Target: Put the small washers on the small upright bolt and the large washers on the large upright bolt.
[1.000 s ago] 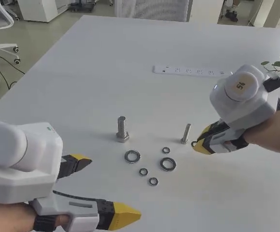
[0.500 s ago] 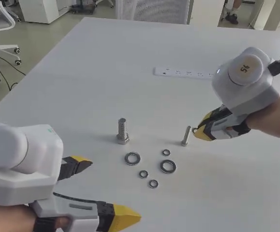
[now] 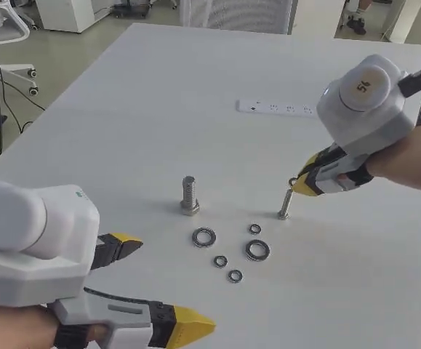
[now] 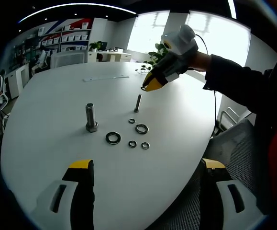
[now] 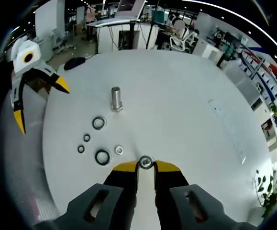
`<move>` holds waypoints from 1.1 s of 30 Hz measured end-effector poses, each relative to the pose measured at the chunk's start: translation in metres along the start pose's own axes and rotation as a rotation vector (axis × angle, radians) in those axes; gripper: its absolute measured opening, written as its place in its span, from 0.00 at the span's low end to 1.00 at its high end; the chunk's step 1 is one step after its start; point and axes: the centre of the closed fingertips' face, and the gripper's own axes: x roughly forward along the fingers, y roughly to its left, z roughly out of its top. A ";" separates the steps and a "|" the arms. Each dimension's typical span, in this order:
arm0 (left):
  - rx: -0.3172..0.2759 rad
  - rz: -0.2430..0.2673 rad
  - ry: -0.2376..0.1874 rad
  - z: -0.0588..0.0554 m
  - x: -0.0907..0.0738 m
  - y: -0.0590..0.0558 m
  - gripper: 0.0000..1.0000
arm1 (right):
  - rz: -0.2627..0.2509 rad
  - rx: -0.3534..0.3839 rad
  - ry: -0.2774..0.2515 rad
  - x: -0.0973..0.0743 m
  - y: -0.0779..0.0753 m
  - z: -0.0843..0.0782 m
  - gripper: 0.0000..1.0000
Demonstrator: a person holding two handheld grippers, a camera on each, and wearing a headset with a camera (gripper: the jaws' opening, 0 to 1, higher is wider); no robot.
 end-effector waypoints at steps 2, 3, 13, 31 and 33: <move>-0.003 0.000 -0.001 0.000 0.000 0.000 0.91 | 0.003 -0.002 0.004 0.002 0.000 -0.001 0.13; -0.002 0.001 0.000 0.000 0.000 0.000 0.91 | 0.007 -0.001 0.008 0.004 0.000 -0.001 0.13; -0.008 0.003 0.001 -0.001 0.000 0.001 0.91 | 0.021 0.007 0.027 0.012 0.000 -0.007 0.13; -0.015 0.005 0.006 -0.004 -0.001 0.002 0.90 | 0.043 0.008 0.043 0.018 0.003 -0.011 0.13; -0.016 0.004 0.007 -0.004 -0.001 0.002 0.90 | 0.044 0.010 0.046 0.019 0.003 -0.011 0.13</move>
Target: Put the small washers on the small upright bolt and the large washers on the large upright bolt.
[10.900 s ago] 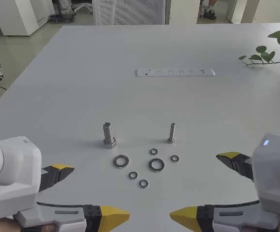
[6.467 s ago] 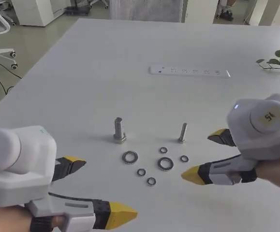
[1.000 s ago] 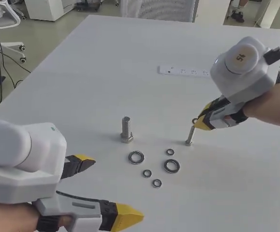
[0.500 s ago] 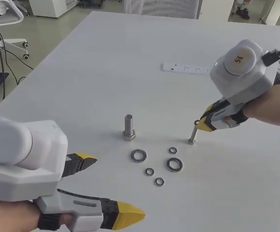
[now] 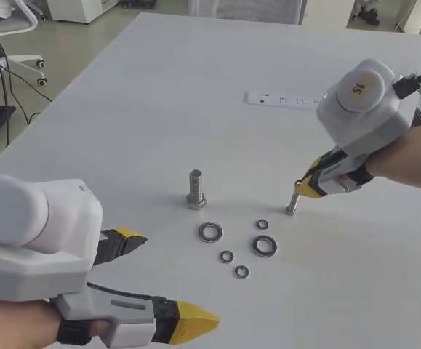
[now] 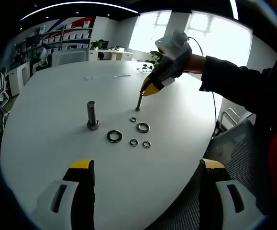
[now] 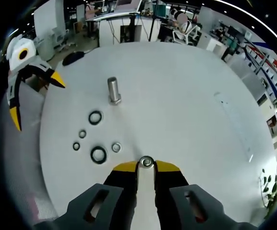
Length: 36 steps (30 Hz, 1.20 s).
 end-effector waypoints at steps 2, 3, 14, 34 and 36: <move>0.000 0.000 0.000 0.000 0.000 0.000 0.90 | 0.007 0.003 0.003 0.001 0.001 -0.001 0.13; -0.001 0.000 0.000 0.000 0.000 0.000 0.90 | 0.006 0.003 0.000 0.002 0.001 -0.001 0.13; -0.002 0.002 0.003 0.000 0.000 0.001 0.90 | 0.010 -0.009 0.008 0.002 -0.001 0.000 0.13; -0.005 -0.001 -0.005 0.002 0.001 0.001 0.90 | 0.045 -0.064 0.077 0.001 -0.002 0.003 0.13; -0.006 0.000 -0.007 0.002 0.001 0.001 0.90 | 0.054 -0.066 0.085 0.001 -0.002 0.003 0.13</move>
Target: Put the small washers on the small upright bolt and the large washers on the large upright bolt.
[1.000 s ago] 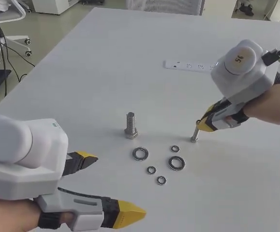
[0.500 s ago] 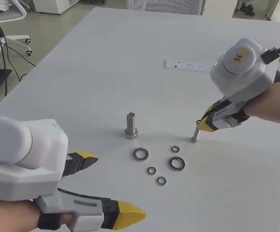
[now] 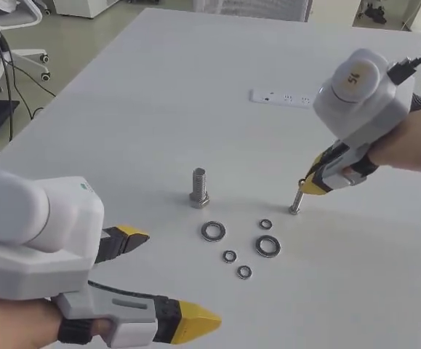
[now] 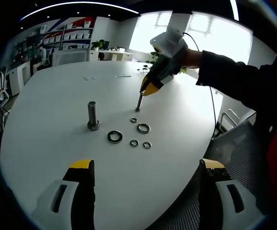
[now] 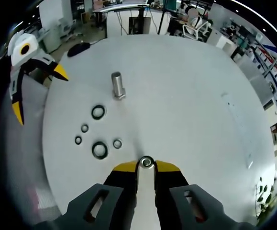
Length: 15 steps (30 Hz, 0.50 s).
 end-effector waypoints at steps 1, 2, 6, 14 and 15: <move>-0.001 0.000 -0.001 0.000 0.000 0.000 0.90 | 0.002 -0.002 0.003 0.000 0.000 0.000 0.13; -0.001 0.000 -0.001 0.000 0.000 0.000 0.90 | 0.004 -0.007 0.010 0.000 0.000 0.000 0.13; 0.000 0.002 -0.003 0.001 0.000 0.000 0.90 | 0.016 -0.015 0.029 0.000 0.000 0.000 0.13; -0.004 0.003 -0.006 0.001 -0.001 0.001 0.90 | 0.044 -0.028 0.062 0.004 0.003 -0.003 0.13; -0.005 0.003 -0.006 0.001 -0.001 0.001 0.90 | 0.046 -0.029 0.063 0.004 0.003 -0.003 0.13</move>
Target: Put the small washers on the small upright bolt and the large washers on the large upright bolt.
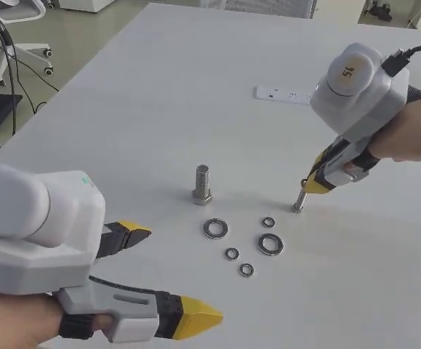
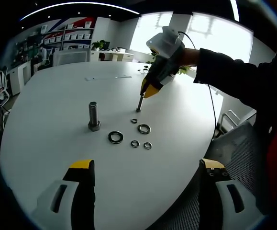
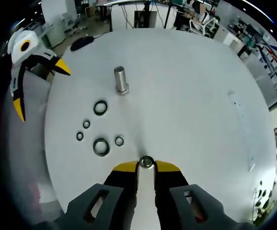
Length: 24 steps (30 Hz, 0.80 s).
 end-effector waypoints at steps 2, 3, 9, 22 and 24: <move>-0.001 0.000 -0.001 0.000 0.000 0.000 0.90 | 0.003 -0.003 0.011 0.003 -0.002 -0.001 0.13; -0.001 0.001 -0.002 0.000 0.000 0.000 0.90 | 0.006 -0.005 0.013 0.004 -0.002 -0.001 0.13; -0.004 0.000 -0.003 0.000 0.000 0.000 0.89 | 0.016 -0.002 0.024 0.009 -0.003 -0.005 0.13; -0.004 -0.001 0.001 0.000 0.000 0.000 0.89 | 0.035 0.010 0.041 0.027 -0.002 -0.012 0.13; -0.006 -0.001 0.001 -0.001 0.000 0.000 0.89 | 0.039 0.010 0.037 0.031 -0.003 -0.013 0.13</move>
